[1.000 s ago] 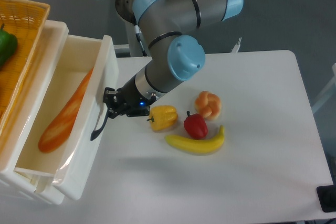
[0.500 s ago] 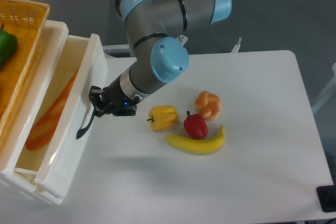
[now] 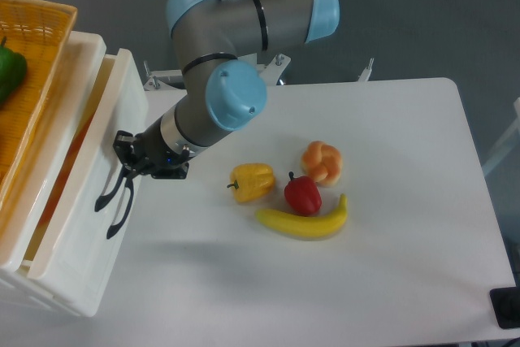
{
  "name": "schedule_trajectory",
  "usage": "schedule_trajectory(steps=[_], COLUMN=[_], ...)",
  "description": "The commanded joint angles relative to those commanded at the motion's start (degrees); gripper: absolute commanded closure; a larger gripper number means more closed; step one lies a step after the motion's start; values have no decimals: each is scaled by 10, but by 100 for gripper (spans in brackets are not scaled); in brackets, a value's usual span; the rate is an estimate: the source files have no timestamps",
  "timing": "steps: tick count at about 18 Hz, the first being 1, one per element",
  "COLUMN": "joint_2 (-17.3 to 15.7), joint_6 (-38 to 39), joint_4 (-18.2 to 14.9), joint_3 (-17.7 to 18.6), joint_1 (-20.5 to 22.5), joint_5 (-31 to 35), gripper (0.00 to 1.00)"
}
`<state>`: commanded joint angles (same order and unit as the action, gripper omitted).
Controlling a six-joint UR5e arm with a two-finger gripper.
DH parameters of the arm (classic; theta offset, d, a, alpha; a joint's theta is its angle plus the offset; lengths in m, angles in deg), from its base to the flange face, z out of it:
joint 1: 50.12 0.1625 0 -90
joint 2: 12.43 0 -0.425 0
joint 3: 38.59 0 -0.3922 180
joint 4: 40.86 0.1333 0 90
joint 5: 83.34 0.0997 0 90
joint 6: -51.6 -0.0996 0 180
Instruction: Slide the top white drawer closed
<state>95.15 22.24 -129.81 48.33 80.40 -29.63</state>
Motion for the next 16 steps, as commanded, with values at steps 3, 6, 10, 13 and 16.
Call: schedule_trajectory(steps=[3, 6, 10, 13, 16], joint_2=[1, 4, 4, 0, -1], joint_6=[0, 0, 0, -5, -6], joint_4=[0, 0, 1, 2, 3], joint_3=[0, 1, 1, 0, -4], joint_1=[-6, -8, -8, 1, 20], joint_5=[-4, -4, -4, 3, 21], gripper=[100, 100, 100, 70, 56])
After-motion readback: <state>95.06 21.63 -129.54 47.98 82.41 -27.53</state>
